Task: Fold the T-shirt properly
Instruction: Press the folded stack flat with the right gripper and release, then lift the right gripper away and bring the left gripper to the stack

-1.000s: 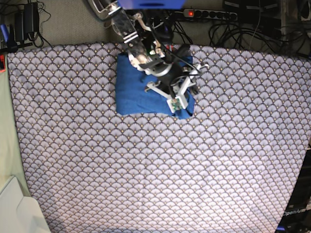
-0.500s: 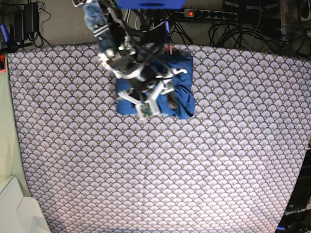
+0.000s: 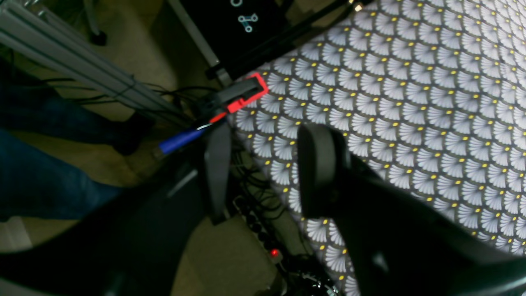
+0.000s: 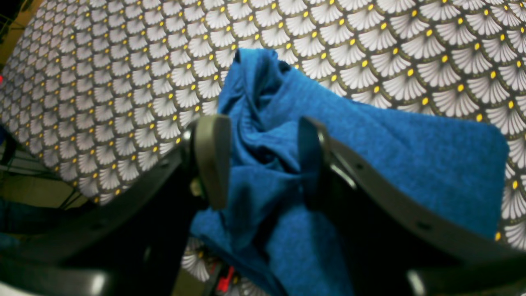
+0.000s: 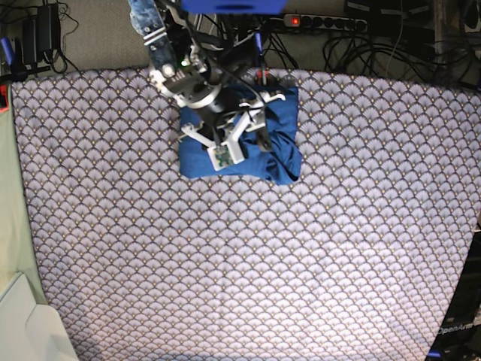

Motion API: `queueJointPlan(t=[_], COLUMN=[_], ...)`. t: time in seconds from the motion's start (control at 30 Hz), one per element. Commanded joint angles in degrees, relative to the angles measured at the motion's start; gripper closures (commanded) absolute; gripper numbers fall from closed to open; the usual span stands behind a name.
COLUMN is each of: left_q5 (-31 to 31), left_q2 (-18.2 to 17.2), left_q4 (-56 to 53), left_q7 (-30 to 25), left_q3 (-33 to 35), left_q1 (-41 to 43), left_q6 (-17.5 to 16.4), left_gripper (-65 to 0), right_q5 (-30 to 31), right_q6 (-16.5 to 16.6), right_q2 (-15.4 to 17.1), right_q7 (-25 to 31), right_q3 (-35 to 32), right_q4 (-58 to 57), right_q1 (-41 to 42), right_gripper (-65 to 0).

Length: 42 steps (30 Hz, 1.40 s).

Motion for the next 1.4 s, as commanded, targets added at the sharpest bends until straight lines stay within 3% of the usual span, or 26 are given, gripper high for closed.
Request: queueJointPlan(t=[0.0,0.57,0.93,1.0,1.07,1.27,1.37], left_q5=[0.5,0.5,0.5,0.5,0.5,0.5,0.5], left_q2=[-1.2,-0.6,-0.6,-0.6,-0.6,-0.6,-0.6], left_q4=[0.7,0.8,1.1,1.1,1.1,1.1,0.9], left_q7=[-0.8,-0.8,-0.8,-0.7,-0.7,-0.7,-0.7], left_q3=[-0.6,-0.5,-0.5,-0.6,-0.7,-0.9,-1.0], left_q1=[0.1,0.3,0.1,0.2,0.3,0.4,0.4], left_q6=[0.2,0.2,0.2,0.2,0.2,0.2,0.2], left_gripper=[-26.6,-26.6,-26.6,-26.6,-26.6,-26.6,-26.6], right_q5=[0.2,0.3,0.3,0.2,0.2,0.2,0.1], right_q6=[0.5,0.5,0.6,2.8,5.5,5.6,5.5], right_q2=[-0.5,-0.7,-0.5,0.1,1.2,3.6,5.3], right_q7=[1.3,1.3,1.3,1.2,1.2,1.4,1.3], right_q3=[-0.1,5.1,-11.0,-13.9,-14.8,-14.4,-11.1], right_q4=[0.1,-2.7,-2.7,-2.7,-2.7,-0.4,3.8], right_q1=[0.3,-0.1,-2.5,-1.8,-1.0,-0.4,-0.4], right_gripper=[-28.0,-28.1,-27.9,-27.9,-27.8,-27.9,-27.8])
